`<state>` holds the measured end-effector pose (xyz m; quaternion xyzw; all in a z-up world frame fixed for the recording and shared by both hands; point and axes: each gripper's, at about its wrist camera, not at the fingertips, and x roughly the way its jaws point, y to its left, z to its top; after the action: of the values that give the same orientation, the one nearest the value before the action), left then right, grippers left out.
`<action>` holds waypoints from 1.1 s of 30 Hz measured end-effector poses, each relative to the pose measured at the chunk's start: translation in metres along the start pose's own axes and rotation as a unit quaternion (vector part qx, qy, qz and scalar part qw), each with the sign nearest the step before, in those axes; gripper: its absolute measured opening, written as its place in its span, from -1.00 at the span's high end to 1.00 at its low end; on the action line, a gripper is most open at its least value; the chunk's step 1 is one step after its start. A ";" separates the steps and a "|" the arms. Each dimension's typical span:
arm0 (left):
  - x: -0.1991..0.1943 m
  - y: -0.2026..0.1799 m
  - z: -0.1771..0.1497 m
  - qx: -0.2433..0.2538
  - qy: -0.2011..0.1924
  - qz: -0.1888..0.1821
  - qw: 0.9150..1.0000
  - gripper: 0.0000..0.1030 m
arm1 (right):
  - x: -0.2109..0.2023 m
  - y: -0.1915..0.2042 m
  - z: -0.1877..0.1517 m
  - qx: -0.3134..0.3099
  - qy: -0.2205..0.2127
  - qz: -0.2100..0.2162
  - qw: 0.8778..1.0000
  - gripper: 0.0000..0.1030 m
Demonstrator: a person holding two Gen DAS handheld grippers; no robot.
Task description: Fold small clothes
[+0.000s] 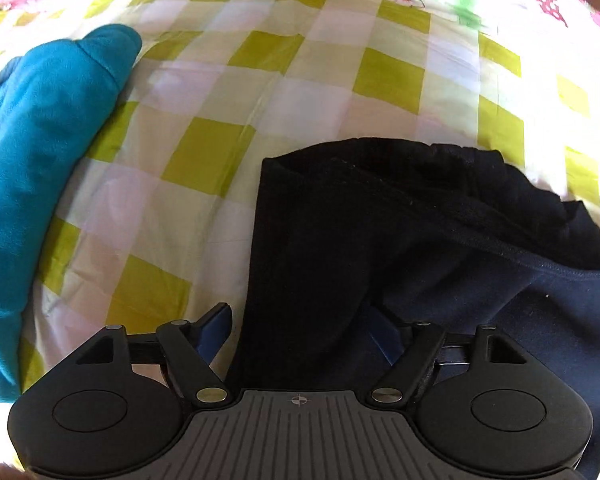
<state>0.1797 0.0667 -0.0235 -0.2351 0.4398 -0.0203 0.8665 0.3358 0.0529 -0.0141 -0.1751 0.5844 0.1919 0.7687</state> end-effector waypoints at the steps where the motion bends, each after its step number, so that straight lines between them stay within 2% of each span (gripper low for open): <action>1: 0.000 -0.001 0.000 0.002 0.001 -0.008 1.000 -0.31 | 0.005 0.005 -0.001 -0.012 0.004 -0.019 1.000 -0.55; 3: 0.002 0.000 -0.001 0.003 0.001 -0.011 1.000 -0.28 | 0.021 0.014 -0.001 -0.040 0.008 -0.068 0.997 -0.57; 5: 0.003 0.003 0.000 0.000 -0.002 -0.018 1.000 -0.26 | 0.025 0.014 0.000 -0.035 0.011 -0.081 0.996 -0.52; 6: 0.002 0.006 0.001 -0.007 -0.002 -0.024 1.000 -0.26 | 0.022 0.014 0.001 -0.032 0.007 -0.083 0.996 -0.30; 7: 0.000 0.007 0.002 -0.012 -0.004 -0.030 0.999 -0.26 | 0.019 0.012 0.001 -0.031 0.006 -0.084 0.996 -0.19; 9: -0.004 0.004 0.003 -0.006 -0.015 -0.030 0.999 -0.25 | 0.010 -0.004 0.001 -0.017 0.006 -0.059 0.998 0.16; 11: -0.012 -0.003 0.006 0.004 -0.030 -0.030 0.999 -0.24 | -0.003 -0.023 0.000 0.006 0.002 -0.026 1.000 0.38; 14: -0.026 -0.024 0.012 0.030 -0.052 -0.027 0.998 -0.24 | -0.030 -0.057 -0.006 0.056 -0.024 0.036 0.997 0.47; 16: -0.035 -0.044 0.017 0.052 -0.067 -0.028 0.996 -0.24 | -0.057 -0.090 -0.020 0.097 -0.055 0.084 0.990 0.49; 20: -0.047 -0.109 0.030 0.112 -0.093 -0.066 0.987 -0.25 | -0.109 -0.178 -0.061 0.209 -0.122 0.154 0.958 0.51; 23: -0.044 -0.170 0.028 0.179 -0.101 -0.116 0.972 -0.25 | -0.127 -0.256 -0.105 0.291 -0.161 0.183 0.925 0.52; 25: -0.029 -0.205 0.022 0.208 -0.091 -0.145 0.963 -0.24 | -0.119 -0.298 -0.130 0.326 -0.174 0.195 0.908 0.51; 26: -0.013 -0.221 0.018 0.222 -0.077 -0.152 0.960 -0.24 | -0.105 -0.319 -0.140 0.335 -0.170 0.214 0.902 0.51; 28: 0.022 -0.244 0.005 0.247 -0.040 -0.142 0.958 -0.22 | -0.072 -0.351 -0.157 0.378 -0.162 0.209 0.888 0.51; 29: 0.039 -0.253 -0.002 0.263 -0.017 -0.135 0.955 -0.22 | -0.053 -0.362 -0.164 0.385 -0.147 0.209 0.887 0.51; 30: 0.055 -0.260 -0.011 0.277 0.006 -0.129 0.952 -0.22 | -0.039 -0.369 -0.170 0.393 -0.136 0.206 0.886 0.51; 32: 0.079 -0.266 -0.027 0.288 0.049 -0.123 0.949 -0.23 | -0.025 -0.377 -0.183 0.411 -0.140 0.233 0.870 0.51; 33: 0.084 -0.267 -0.032 0.291 0.053 -0.117 0.948 -0.23 | -0.026 -0.378 -0.188 0.409 -0.146 0.239 0.868 0.51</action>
<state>0.2523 -0.2032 0.0100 -0.0213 0.4297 -0.2614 0.8640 0.3620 -0.3694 -0.0206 0.3302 0.5153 0.1373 0.7788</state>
